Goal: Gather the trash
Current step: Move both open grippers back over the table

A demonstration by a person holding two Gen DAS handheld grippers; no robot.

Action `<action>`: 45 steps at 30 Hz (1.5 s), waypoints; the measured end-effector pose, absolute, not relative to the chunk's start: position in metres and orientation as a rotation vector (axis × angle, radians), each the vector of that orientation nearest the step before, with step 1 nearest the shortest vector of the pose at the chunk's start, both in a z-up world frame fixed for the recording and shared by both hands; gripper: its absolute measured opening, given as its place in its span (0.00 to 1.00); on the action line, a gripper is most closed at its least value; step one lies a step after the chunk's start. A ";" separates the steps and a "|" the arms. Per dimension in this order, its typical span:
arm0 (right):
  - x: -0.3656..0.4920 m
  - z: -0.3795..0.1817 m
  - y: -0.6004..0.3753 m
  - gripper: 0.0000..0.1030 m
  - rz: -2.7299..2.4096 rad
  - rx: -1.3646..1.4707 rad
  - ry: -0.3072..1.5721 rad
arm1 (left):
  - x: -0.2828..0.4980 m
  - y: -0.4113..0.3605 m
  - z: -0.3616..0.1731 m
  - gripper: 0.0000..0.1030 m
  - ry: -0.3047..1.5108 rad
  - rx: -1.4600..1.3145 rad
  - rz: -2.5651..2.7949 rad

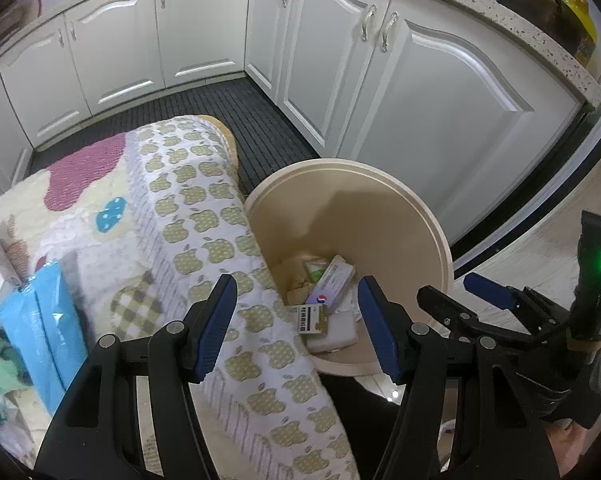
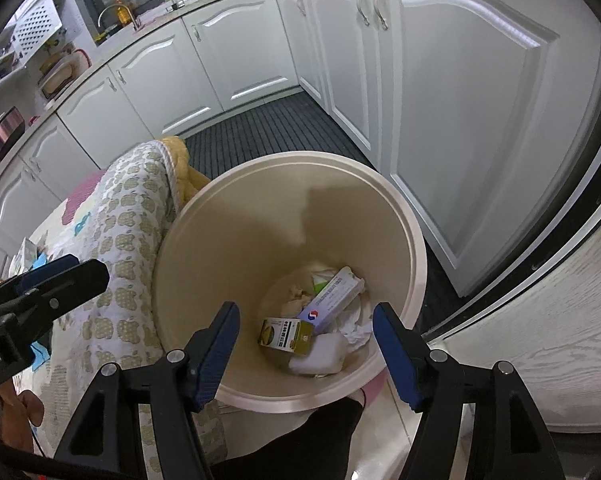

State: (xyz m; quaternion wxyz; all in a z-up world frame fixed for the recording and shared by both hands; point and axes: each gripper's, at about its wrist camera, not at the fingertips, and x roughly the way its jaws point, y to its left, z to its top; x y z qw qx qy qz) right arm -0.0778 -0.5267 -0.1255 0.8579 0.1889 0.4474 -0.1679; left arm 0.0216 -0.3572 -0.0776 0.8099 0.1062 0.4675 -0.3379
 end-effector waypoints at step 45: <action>-0.026 -0.098 -0.367 0.71 -0.060 0.257 0.957 | 0.053 -0.132 -0.048 0.60 0.977 0.075 -0.403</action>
